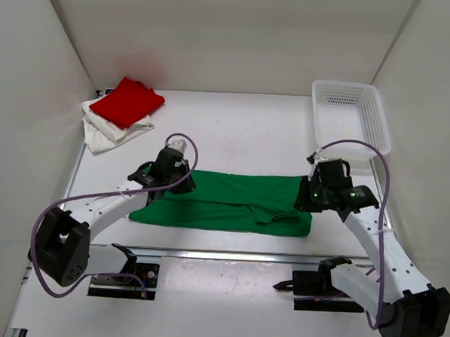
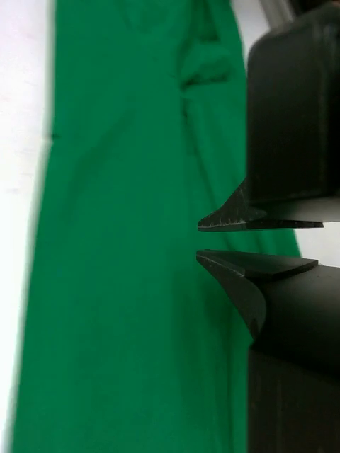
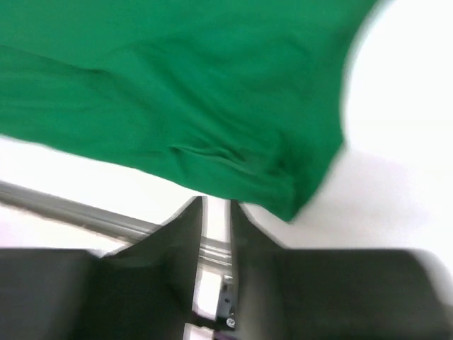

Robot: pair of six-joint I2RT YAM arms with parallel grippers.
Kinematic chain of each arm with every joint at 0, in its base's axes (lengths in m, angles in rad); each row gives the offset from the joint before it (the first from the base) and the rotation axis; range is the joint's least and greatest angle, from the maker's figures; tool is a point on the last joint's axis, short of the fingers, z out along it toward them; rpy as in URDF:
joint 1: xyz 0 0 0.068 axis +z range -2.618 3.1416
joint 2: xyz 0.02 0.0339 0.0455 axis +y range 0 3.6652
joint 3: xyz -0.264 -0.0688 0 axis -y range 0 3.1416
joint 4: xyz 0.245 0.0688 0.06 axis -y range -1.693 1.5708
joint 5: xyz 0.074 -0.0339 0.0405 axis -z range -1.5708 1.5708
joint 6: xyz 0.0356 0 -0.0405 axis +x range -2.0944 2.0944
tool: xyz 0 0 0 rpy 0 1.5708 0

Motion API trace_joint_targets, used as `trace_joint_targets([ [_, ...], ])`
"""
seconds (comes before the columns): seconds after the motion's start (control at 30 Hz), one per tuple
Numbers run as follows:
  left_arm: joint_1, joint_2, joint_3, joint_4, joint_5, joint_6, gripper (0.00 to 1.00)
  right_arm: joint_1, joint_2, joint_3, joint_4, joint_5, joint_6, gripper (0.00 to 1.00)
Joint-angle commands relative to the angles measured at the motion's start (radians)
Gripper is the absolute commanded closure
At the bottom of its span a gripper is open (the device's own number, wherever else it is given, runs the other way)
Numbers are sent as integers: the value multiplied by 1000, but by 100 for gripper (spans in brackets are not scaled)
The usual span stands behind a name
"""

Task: Fold and stack the t-shirts
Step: Fold the other side of the tshirt into a rectangle

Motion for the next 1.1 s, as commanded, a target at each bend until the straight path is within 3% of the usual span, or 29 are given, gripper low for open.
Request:
trace_joint_targets([
  [0.0, -53, 1, -62, 75, 59, -57, 73, 112, 8, 52, 79, 13, 29, 87],
  [0.07, -87, -2, -92, 122, 74, -68, 72, 249, 60, 26, 160, 11, 57, 100],
  [0.17, -111, -4, -134, 184, 85, -91, 72, 362, 173, 15, 300, 21, 67, 100],
  [0.3, -124, -5, -163, 228, 94, -99, 73, 391, 319, 11, 421, 28, 52, 82],
  [0.57, -122, 4, -160, 250, 108, -82, 73, 436, 459, -35, 486, 15, 60, 78],
  [0.73, -110, 6, -161, 262, 120, -83, 73, 446, 480, -46, 475, 13, 63, 77],
  [0.93, -114, 13, -158, 265, 116, -88, 74, 448, 482, -57, 468, 9, 66, 68],
  [1.0, -113, 12, -160, 273, 112, -91, 74, 451, 494, -52, 456, 33, 64, 71],
  [1.07, -116, 6, -165, 279, 117, -100, 74, 443, 503, -46, 454, 47, 60, 81],
])
